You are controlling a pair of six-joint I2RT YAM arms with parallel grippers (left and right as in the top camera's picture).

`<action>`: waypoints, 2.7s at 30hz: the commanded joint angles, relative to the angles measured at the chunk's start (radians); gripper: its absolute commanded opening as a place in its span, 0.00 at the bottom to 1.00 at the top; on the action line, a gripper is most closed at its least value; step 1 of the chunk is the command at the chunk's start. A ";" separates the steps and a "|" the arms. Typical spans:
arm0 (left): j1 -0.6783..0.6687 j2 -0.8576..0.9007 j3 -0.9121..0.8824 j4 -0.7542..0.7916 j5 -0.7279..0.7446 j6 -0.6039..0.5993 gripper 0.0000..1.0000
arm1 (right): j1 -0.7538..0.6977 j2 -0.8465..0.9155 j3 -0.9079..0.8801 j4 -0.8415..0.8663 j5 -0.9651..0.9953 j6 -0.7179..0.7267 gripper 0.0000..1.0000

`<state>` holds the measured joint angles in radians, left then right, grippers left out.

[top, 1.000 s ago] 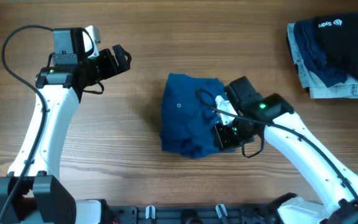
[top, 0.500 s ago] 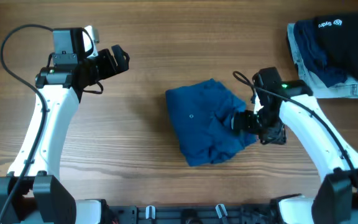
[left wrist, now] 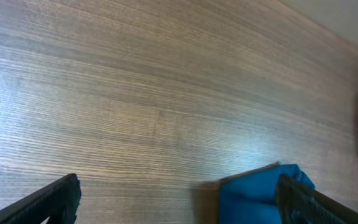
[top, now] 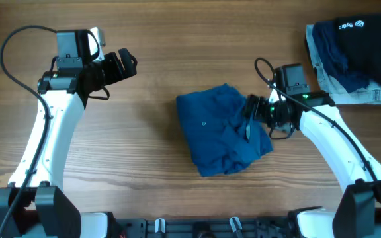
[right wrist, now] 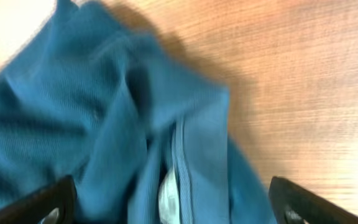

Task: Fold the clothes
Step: 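Lift the bundle with the right gripper and carry it to the top-right stack, then release the bundle onto the stack and withdraw the right arm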

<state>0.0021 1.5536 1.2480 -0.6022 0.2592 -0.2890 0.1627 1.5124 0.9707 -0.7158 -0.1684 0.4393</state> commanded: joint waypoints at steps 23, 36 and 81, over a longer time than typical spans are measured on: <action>0.006 0.006 0.001 -0.008 -0.006 0.024 1.00 | -0.010 0.288 0.089 0.050 -0.690 -0.417 0.04; 0.006 0.006 0.001 -0.008 -0.007 0.024 1.00 | -0.040 0.021 0.408 0.193 -0.194 0.060 0.04; 0.006 0.006 0.001 -0.008 -0.025 0.024 1.00 | -0.826 0.446 0.533 0.703 -0.400 0.507 0.15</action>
<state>0.0021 1.5543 1.2480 -0.6140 0.2398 -0.2890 -0.6418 2.0075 1.4963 0.0883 -0.5091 1.0447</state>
